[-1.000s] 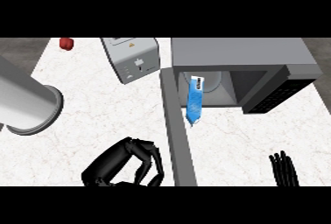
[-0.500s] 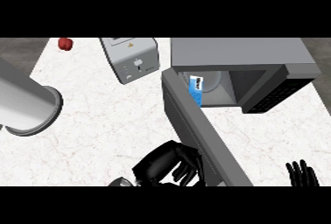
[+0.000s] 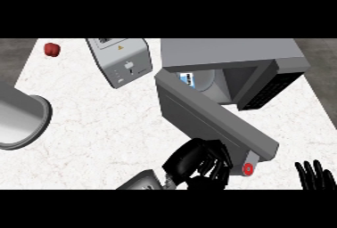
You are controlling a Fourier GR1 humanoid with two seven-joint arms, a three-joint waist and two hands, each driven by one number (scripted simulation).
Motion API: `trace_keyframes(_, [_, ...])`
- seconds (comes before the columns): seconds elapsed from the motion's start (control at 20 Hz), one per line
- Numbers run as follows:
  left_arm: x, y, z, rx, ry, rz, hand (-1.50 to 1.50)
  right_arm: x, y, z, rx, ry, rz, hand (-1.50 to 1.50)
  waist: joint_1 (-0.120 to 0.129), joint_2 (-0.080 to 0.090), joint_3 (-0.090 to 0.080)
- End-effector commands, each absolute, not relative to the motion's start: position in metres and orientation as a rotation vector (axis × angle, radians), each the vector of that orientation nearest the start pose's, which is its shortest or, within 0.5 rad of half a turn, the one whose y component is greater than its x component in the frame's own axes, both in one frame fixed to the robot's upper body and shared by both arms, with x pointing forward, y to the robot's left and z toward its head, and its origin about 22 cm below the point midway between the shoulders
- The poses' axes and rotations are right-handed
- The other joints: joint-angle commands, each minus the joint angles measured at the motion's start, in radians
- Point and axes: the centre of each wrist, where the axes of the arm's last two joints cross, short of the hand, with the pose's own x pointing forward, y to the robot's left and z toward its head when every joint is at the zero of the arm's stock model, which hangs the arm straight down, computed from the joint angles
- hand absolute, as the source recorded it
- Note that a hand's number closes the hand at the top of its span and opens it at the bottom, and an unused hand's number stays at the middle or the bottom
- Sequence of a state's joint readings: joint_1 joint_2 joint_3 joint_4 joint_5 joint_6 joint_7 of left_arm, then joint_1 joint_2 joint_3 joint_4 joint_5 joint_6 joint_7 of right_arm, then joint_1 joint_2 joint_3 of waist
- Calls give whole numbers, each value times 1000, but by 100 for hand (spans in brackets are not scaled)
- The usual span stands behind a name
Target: Pick up the milk, place it into the microwave and close the microwave
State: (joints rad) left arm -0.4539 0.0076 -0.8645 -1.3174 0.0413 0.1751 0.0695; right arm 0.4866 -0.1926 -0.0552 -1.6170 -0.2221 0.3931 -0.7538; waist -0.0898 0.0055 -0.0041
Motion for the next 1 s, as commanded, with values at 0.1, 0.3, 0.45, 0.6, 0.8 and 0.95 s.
trace_keyframes(0.1, [245, 1, 5, -364, -1533, -788, 150, 103, -312, -28, 331, -2018, 10, -150, -60, 15, 1])
trace_keyframes(0.3, [255, -2, 18, -405, -1613, -660, -150, 103, -312, -13, 325, -2014, 64, -150, -87, 20, -1])
trace_keyframes(0.45, [266, -1, 22, -357, -1660, -573, -150, 110, -313, -3, 371, -2023, 81, -150, -111, 28, -2])
trace_keyframes(0.6, [287, -1, 32, -293, -1698, -509, -150, 110, -313, 2, 392, -2022, 64, -150, -128, 34, -1])
trace_keyframes(0.8, [306, 1, 42, -263, -1712, -416, 150, 108, -311, 12, 453, -2010, 103, -150, -157, 43, -1])
trace_keyframes(0.95, [315, 2, 47, -294, -1708, -347, 150, 110, -310, 22, 482, -2012, 126, -150, -177, 53, -4])
